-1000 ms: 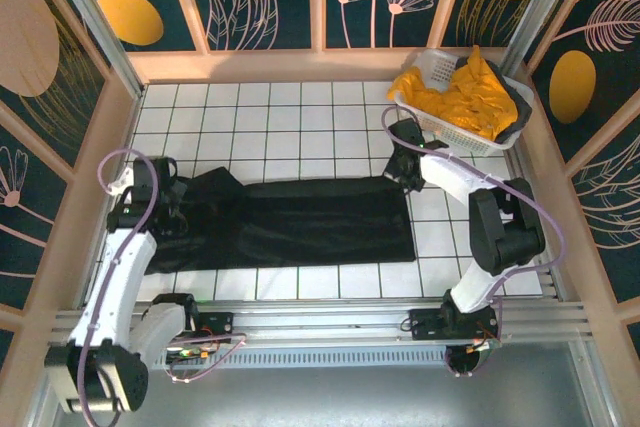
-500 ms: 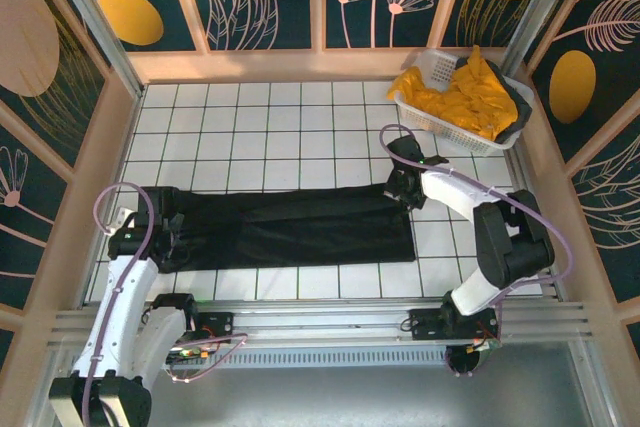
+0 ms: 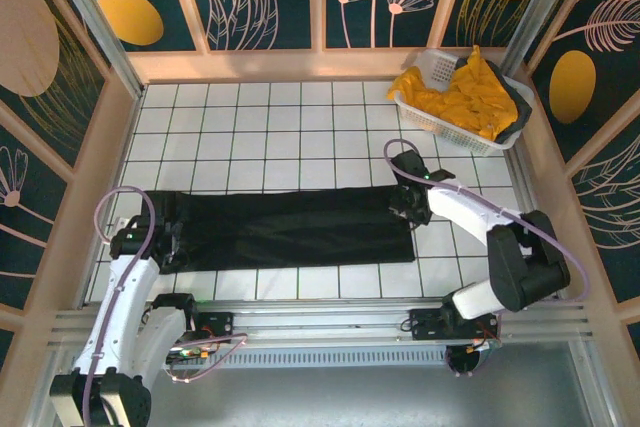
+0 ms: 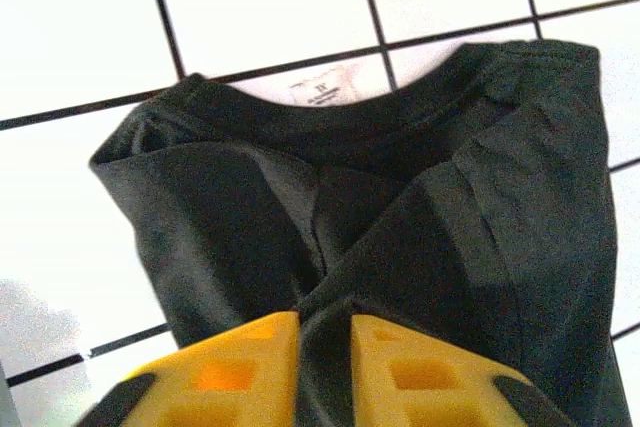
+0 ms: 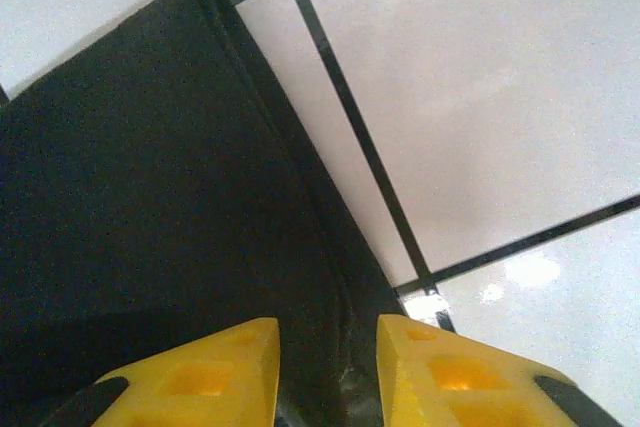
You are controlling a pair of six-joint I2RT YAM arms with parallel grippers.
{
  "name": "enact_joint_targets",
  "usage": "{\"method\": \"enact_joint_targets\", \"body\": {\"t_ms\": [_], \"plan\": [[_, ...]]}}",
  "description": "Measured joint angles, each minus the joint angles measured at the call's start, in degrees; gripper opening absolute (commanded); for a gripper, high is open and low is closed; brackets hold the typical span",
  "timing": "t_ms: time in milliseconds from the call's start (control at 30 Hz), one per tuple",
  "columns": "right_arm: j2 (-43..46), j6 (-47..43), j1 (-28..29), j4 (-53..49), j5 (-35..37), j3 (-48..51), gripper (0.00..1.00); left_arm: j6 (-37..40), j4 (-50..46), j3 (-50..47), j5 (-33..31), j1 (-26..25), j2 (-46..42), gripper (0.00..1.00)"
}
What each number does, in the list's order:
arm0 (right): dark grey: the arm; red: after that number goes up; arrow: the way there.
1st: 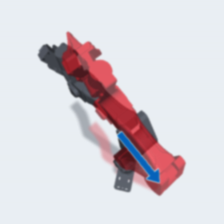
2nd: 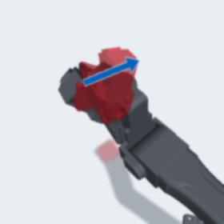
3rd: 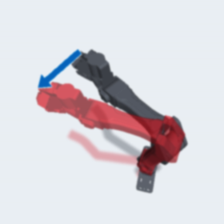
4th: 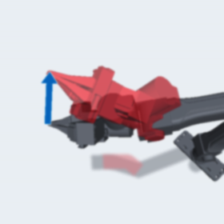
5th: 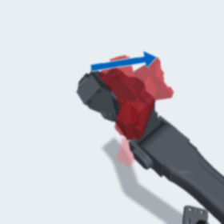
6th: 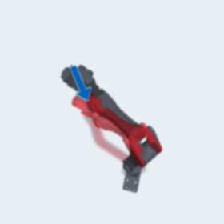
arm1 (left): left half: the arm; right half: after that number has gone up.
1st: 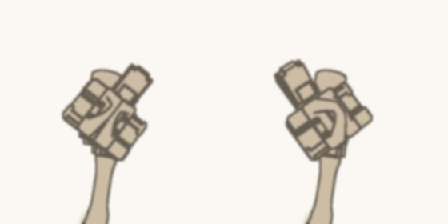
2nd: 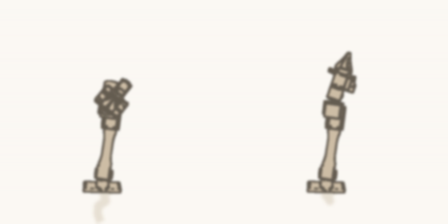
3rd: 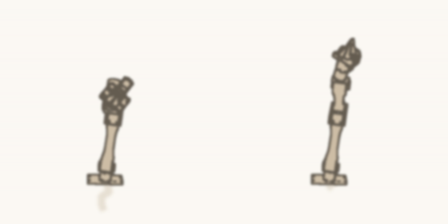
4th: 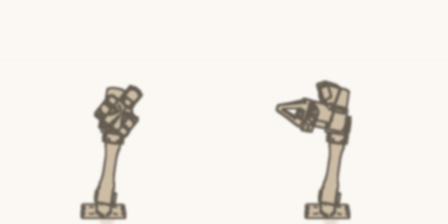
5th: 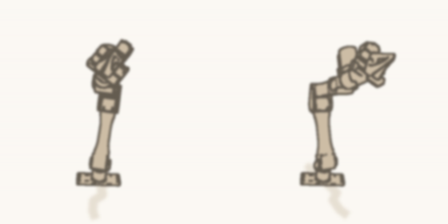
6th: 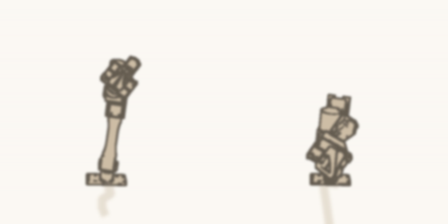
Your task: Fold and stack the t-shirts
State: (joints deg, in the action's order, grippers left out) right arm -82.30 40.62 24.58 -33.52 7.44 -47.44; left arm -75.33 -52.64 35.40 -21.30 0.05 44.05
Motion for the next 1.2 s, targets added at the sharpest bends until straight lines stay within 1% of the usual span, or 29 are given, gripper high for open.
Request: {"method": "enact_joint_targets", "body": {"t_ms": [33,100,200,300,333,433,567,633,733,800,867,967,1033,1133,1200], "plan": [[0.7,0.1,0.0,-0.1,0.0,0.0,0.32,-0.1,-0.4,0.0,-0.3,0.0,-0.3,0.37],[1.3,0.3,0.0,-0.2,0.1,-0.3,0.32,-0.6,-0.8,0.0,-0.8,0.0,-0.6,0.41],[1.1,0.4,0.1,-0.7,0.2,-1.7,0.29,-0.4,-0.6,1.0,-0.8,0.0,0.6,0.4],[0.4,0.3,0.4,-0.1,-0.3,-3.8,0.22,1.4,3.4,2.2,0.9,0.0,3.3,0.35],[0.0,0.2,0.5,0.5,-0.9,-4.2,0.19,2.3,5.9,2.3,2.1,0.0,4.4,0.33],[-2.3,0.2,0.7,2.9,-4.3,-5.0,0.18,4.9,13.4,2.3,7.3,0.0,8.4,0.27],[-6.7,0.0,1.4,5.0,-9.7,-5.3,0.18,7.9,25.9,2.5,17.4,-0.1,17.4,0.22],[-8.3,-0.2,1.7,5.2,-11.8,-5.3,0.17,9.4,29.4,3.5,21.1,-1.2,22.0,0.21],[-9.3,-1.4,1.8,5.6,-14.7,-4.3,0.17,11.9,33.9,6.9,26.3,-5.5,30.0,0.2],[-8.5,-2.2,1.8,5.7,-15.7,-2.9,0.17,13.1,36.0,8.6,28.6,-8.7,33.4,0.2],[-6.9,-3.2,1.8,5.4,-16.2,-1.3,0.17,14.3,37.7,10.2,30.7,-13.1,36.3,0.2],[-4.3,-4.5,1.8,5.2,-16.4,0.3,0.17,15.6,39.1,12.4,32.7,-18.8,40.1,0.2],[-3.3,-5.1,1.8,5.2,-16.5,1.4,0.15,16.5,39.6,14.4,33.6,-22.8,43.6,0.2],[-4.2,-5.7,1.8,5.6,-16.5,2.9,0.12,17.4,40.1,16.4,34.5,-28.0,48.5,0.2],[-5.0,-5.8,1.8,6.0,-16.5,3.6,0.11,17.7,40.1,17.2,34.6,-30.4,50.8,0.2]]}}
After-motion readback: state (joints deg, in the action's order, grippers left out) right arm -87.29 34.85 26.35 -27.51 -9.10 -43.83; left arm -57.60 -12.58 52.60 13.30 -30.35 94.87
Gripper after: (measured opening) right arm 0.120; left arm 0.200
